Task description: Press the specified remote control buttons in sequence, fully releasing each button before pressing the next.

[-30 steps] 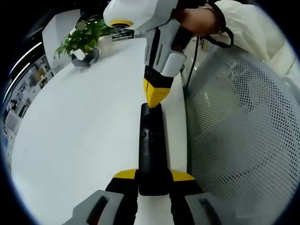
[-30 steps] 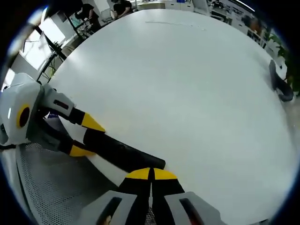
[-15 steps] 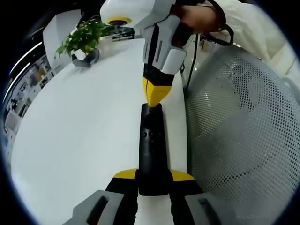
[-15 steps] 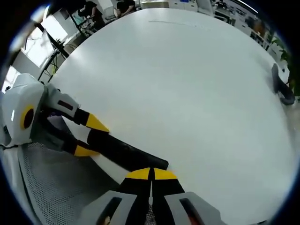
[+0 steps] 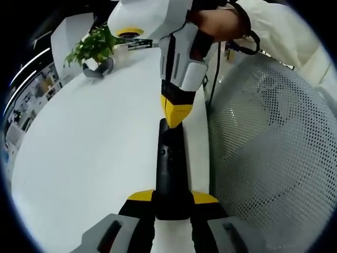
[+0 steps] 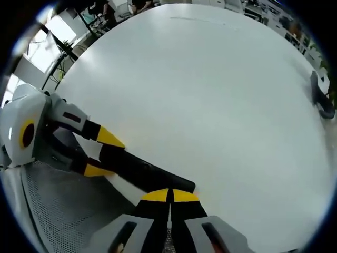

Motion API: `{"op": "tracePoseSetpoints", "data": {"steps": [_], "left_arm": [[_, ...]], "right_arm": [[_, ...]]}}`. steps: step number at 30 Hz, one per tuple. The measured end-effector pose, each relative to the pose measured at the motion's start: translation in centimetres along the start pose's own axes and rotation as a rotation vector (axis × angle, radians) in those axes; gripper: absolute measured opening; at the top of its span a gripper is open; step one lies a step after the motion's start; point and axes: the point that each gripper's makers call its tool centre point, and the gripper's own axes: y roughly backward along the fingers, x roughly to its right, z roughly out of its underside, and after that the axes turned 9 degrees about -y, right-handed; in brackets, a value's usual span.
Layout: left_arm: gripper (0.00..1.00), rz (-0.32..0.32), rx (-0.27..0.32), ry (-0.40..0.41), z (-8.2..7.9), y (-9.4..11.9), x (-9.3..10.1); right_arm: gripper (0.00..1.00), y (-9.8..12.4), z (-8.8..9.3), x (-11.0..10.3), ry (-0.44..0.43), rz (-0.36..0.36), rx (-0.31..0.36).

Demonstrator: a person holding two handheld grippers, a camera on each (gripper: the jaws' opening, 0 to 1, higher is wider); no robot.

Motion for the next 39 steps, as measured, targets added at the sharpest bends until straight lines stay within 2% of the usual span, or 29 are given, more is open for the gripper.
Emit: {"op": "tracePoseSetpoints", "data": {"steps": [13, 17, 22, 26, 29, 31, 33, 39], "left_arm": [[0.24, -0.020, 0.042, 0.016, -0.03, 0.06, -0.06], [0.24, -0.027, 0.078, 0.025, 0.07, 0.13, -0.10], [0.24, -0.024, 0.086, 0.015, -0.05, 0.12, -0.08], [0.24, -0.026, 0.110, 0.012, 0.00, 0.15, -0.07], [0.24, -0.024, 0.117, 0.006, -0.09, 0.15, -0.05], [0.24, -0.022, 0.118, 0.001, -0.13, 0.15, -0.02], [0.25, -0.020, 0.119, 0.000, -0.15, 0.13, -0.01], [0.25, -0.015, 0.117, -0.006, -0.15, 0.09, 0.00]], "right_arm": [[0.00, 0.07, 0.02, 0.15, -0.039, -0.024, 0.022], [0.00, 0.08, -0.01, 0.07, -0.057, -0.035, 0.030], [0.00, 0.05, 0.02, -0.05, -0.051, -0.022, 0.032], [0.00, 0.12, 0.05, 0.02, -0.085, -0.020, 0.056], [0.00, 0.14, 0.07, 0.01, -0.079, -0.018, 0.074], [0.00, 0.17, 0.01, 0.02, -0.104, -0.029, 0.078], [0.00, 0.16, -0.05, 0.04, -0.164, -0.038, 0.073], [0.00, 0.21, -0.12, -0.08, -0.139, -0.014, 0.068]]}}
